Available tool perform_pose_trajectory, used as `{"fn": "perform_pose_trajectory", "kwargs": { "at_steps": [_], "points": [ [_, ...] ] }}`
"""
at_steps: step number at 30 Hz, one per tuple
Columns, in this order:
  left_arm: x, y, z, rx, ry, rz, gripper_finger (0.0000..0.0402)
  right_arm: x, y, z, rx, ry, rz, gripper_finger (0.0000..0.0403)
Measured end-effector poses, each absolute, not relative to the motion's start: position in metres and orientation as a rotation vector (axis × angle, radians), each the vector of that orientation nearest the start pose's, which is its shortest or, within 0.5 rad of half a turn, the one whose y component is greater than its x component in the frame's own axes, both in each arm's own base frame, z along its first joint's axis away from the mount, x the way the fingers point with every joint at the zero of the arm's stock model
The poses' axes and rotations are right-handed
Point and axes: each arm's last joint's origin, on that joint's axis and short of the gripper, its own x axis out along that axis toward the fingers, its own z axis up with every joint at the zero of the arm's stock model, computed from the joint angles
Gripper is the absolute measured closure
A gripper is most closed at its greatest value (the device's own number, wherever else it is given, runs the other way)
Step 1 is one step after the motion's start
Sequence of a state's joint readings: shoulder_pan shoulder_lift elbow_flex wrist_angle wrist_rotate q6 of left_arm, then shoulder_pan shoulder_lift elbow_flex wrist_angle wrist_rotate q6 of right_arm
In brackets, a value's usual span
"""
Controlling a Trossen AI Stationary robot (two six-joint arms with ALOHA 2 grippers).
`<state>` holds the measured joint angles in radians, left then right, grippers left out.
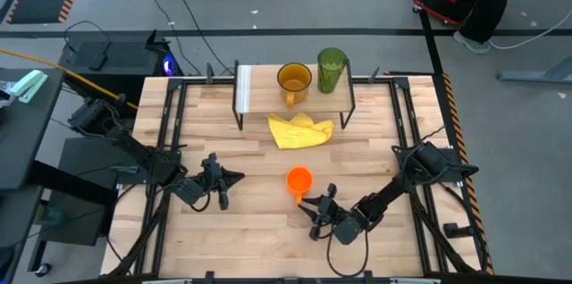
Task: Stack small to large cups/mugs on shelf
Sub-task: Put the orange mug on the shelf
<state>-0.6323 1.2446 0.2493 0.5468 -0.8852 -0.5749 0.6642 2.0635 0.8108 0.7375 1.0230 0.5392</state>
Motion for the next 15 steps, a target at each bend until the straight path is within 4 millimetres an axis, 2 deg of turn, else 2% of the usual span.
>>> {"fn": "perform_pose_trajectory", "kwargs": {
  "at_steps": [9, 15],
  "points": [
    [0.1718, -0.0981, 0.1433, -0.257, 0.243, 0.331, 0.0383, 0.2945, 0.1932, 0.0816, 0.154, 0.241, -0.420, 0.0292],
    [0.1718, -0.0981, 0.1433, -0.256, 0.243, 0.331, 0.0376, 0.2951, 0.1936, 0.0829, 0.149, 0.234, -0.416, 0.0305]
  ]
}}
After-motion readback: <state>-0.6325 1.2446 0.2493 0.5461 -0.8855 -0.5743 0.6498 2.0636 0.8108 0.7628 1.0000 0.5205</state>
